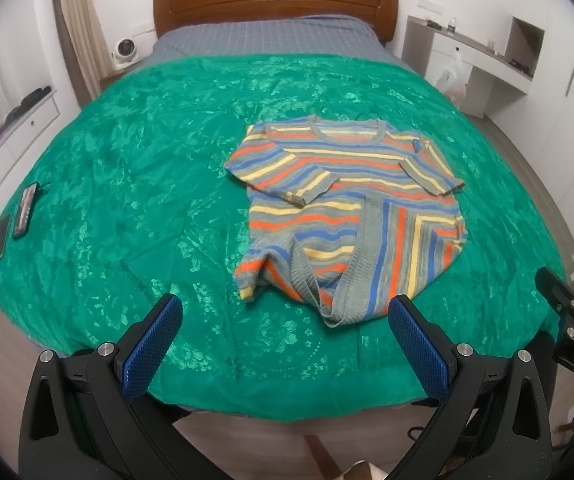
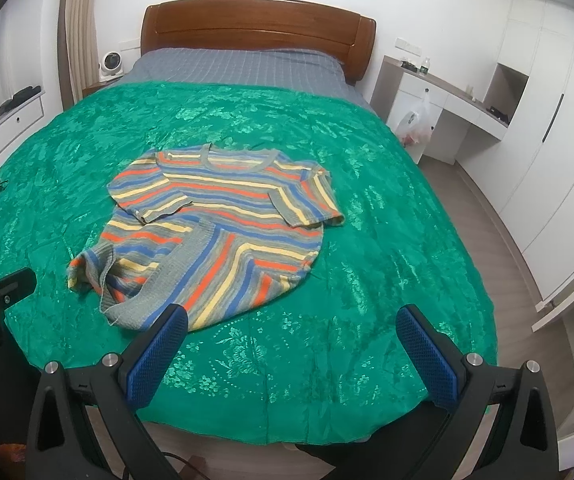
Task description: Fold small clothes
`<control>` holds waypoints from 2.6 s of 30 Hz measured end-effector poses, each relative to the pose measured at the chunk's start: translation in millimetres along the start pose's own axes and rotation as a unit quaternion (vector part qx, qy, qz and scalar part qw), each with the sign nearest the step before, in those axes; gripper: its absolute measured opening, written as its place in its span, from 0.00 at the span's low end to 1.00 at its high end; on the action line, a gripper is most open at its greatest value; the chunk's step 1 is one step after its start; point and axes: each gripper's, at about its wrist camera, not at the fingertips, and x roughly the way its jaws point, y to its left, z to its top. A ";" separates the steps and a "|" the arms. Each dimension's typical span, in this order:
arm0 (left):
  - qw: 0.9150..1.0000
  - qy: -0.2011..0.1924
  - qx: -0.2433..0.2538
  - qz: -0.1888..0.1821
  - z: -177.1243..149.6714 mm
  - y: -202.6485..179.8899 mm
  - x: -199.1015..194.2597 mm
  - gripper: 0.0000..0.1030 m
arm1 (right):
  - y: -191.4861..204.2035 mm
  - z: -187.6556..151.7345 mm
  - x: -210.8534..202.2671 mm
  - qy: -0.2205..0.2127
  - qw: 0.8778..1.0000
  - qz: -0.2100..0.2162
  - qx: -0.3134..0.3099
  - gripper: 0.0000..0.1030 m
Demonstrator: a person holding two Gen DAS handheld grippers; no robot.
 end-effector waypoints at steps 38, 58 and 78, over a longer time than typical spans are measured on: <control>0.966 0.004 0.211 -0.151 -28.2 52.3 68.3 0.05 | -15.1 28.2 125.7 0.039 0.910 0.348 -0.221 0.09; 0.978 0.148 0.117 -0.091 -96.9 51.8 133.8 0.48 | -117.0 -126.1 157.8 0.194 0.916 0.338 0.092 0.56; 0.965 0.170 0.201 -0.009 -120.2 36.6 129.7 0.16 | -84.6 -126.4 172.2 0.292 0.933 0.212 0.018 0.07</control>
